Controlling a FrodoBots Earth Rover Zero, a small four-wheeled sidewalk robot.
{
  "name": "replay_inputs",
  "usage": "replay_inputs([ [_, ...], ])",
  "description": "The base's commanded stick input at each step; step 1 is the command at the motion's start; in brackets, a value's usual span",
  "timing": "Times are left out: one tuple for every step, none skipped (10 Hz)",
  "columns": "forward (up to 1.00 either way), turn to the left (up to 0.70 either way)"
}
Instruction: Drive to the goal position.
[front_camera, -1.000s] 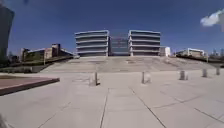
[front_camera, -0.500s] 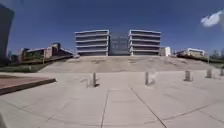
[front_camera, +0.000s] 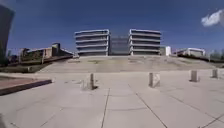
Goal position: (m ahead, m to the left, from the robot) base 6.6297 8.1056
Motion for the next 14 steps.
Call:
replay_inputs([
  [0.70, 0.01],
  [0.70, 0.01],
  [0.70, 0.01],
  [0.70, 0.01],
  [0.70, 0.01],
  [0.70, 0.01],
  [0.70, 0.01],
  [0.70, 0.01],
  [0.70, 0.01],
  [0.70, 0.01],
  [0.70, 0.01],
  [0.70, 0.01],
  [0.70, 0.01],
  [0.70, 0.01],
])
